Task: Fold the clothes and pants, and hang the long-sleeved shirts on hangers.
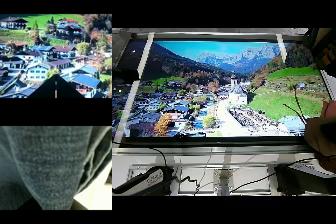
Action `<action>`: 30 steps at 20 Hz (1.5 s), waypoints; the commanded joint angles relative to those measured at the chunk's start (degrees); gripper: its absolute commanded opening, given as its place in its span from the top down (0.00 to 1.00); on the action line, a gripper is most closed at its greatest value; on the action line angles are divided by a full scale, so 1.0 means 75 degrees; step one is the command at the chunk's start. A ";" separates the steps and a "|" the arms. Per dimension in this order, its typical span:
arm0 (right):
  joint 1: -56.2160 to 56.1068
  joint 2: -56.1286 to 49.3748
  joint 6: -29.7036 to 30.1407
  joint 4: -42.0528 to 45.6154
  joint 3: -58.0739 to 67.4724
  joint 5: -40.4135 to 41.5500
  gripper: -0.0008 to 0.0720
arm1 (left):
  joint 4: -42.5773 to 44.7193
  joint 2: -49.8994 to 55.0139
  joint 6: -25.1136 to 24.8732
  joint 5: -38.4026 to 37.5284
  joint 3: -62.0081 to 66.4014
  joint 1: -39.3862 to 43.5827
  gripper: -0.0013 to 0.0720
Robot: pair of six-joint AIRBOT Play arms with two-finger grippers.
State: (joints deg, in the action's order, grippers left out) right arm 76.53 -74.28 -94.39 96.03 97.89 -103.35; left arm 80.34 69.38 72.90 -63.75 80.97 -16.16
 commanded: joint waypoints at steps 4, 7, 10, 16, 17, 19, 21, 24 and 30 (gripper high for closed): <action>0.0994 0.0009 0.0198 0.0577 -0.0026 0.0749 0.03 | 0.0006 -0.0006 -0.0003 0.0003 -0.0003 -0.0003 0.90; 0.1320 0.0009 0.0026 0.0408 -0.0023 0.1151 0.04 | 0.0006 -0.0006 -0.0003 0.0003 -0.0003 -0.0003 0.90; 0.1367 0.0006 -0.0274 -0.0836 -0.0023 0.1198 0.05 | 0.0006 -0.0006 -0.0003 0.0003 -0.0003 -0.0003 0.90; 0.0772 -0.0102 0.0764 -0.5531 -0.0026 0.1821 0.96 | 0.0006 -0.0006 -0.0003 0.0003 -0.0003 -0.0003 0.90; 0.0326 -0.0099 0.0944 -0.5948 -0.0026 0.1862 0.96 | 0.0006 -0.0006 -0.0003 0.0003 -0.0003 -0.0003 0.90; -0.0874 -0.0096 0.0950 -0.5872 -0.0003 0.1941 0.96 | 0.0006 -0.0006 0.0000 0.0003 -0.0003 -0.0003 0.90; -0.2419 -0.0099 0.0947 -0.5013 -0.0003 0.1923 0.96 | 0.0006 -0.0006 -0.0003 0.0003 -0.0003 -0.0003 0.90; -0.5062 -0.0099 0.1145 -0.3022 -0.0006 0.1886 0.96 | 0.0006 -0.0006 0.0000 0.0003 -0.0003 -0.0003 0.90; -0.7653 -0.0102 0.1072 -0.0577 -0.0009 0.2063 0.96 | 0.0006 -0.0006 -0.0003 0.0003 -0.0003 -0.0003 0.90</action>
State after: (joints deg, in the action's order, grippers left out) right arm 27.29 -75.00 -83.13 85.69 97.82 -88.38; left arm 80.38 69.38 72.90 -63.75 80.95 -16.16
